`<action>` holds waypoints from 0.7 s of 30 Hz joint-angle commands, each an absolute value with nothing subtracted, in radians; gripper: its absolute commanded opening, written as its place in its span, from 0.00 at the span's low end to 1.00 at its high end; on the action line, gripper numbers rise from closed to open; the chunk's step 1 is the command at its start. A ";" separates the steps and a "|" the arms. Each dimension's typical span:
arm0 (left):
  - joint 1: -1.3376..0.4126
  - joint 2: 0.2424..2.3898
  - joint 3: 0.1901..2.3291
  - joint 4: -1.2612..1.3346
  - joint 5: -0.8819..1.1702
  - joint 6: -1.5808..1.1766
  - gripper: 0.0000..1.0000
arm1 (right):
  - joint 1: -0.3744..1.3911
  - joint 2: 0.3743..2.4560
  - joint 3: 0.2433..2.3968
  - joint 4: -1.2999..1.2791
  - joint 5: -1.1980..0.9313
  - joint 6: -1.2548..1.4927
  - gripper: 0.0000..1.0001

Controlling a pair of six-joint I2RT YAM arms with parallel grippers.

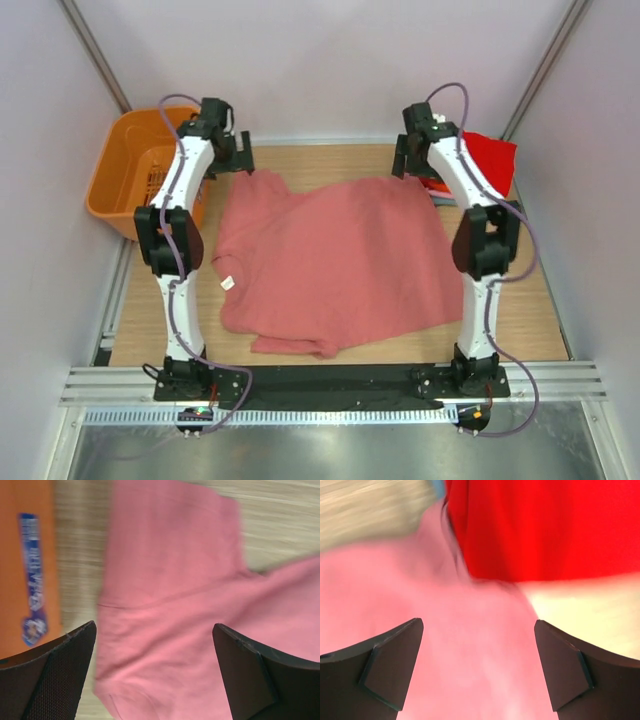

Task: Fold and stack the t-shirts
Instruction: Flatten the tshirt out

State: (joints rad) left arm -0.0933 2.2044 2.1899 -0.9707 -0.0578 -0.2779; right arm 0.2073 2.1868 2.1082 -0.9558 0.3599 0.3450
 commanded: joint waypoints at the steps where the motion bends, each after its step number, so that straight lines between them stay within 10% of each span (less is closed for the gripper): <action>1: -0.210 1.908 2.259 -0.918 -0.021 -0.284 1.00 | 0.258 1.741 2.008 -0.782 0.347 0.377 1.00; 8: -0.304 1.662 2.123 -0.977 -0.074 -0.314 1.00 | 0.328 1.511 1.849 -0.815 0.331 0.386 1.00; 21: -0.324 1.253 1.195 -0.721 -0.028 -0.463 1.00 | 0.488 1.200 1.111 -0.601 0.138 0.492 1.00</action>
State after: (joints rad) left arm -0.3222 1.2350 1.2488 -0.8196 -0.0479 -0.4152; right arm 0.4629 1.2301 1.1519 -0.6804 0.1532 0.4561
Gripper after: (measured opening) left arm 0.996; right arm 0.996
